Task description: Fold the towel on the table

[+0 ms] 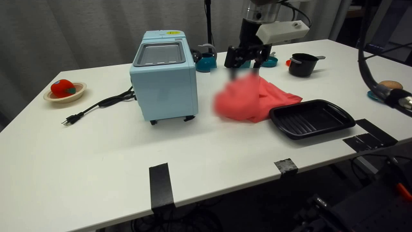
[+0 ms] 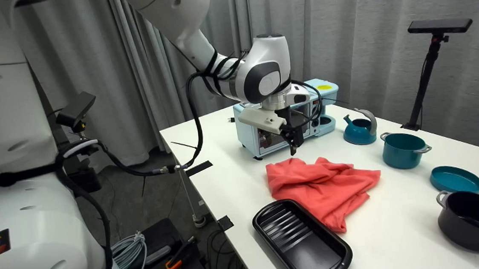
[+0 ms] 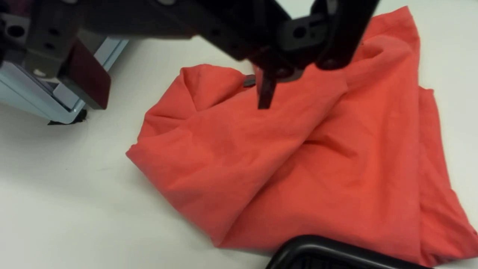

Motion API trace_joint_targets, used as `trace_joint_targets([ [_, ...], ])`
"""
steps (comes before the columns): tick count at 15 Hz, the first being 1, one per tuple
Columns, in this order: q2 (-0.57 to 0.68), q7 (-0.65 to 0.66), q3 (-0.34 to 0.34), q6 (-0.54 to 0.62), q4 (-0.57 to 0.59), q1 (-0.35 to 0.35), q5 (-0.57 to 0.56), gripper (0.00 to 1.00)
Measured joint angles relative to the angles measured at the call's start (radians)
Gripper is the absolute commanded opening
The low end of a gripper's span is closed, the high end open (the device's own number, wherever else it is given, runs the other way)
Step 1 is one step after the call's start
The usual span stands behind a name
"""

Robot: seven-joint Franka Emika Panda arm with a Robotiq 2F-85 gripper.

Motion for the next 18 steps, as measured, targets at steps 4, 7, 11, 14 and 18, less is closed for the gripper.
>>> trace_joint_targets([
  [4, 0.139, 0.000, 0.010, 0.019, 0.090, 0.017, -0.003, 1.00],
  [7, 0.237, 0.000, 0.010, 0.019, 0.160, 0.028, -0.004, 1.00],
  [11, 0.337, 0.000, 0.010, 0.019, 0.227, 0.041, -0.006, 1.00],
  [14, 0.390, 0.000, 0.010, 0.016, 0.257, 0.045, -0.006, 0.95],
  [18, 0.420, 0.000, 0.010, 0.009, 0.284, 0.047, -0.009, 0.61],
])
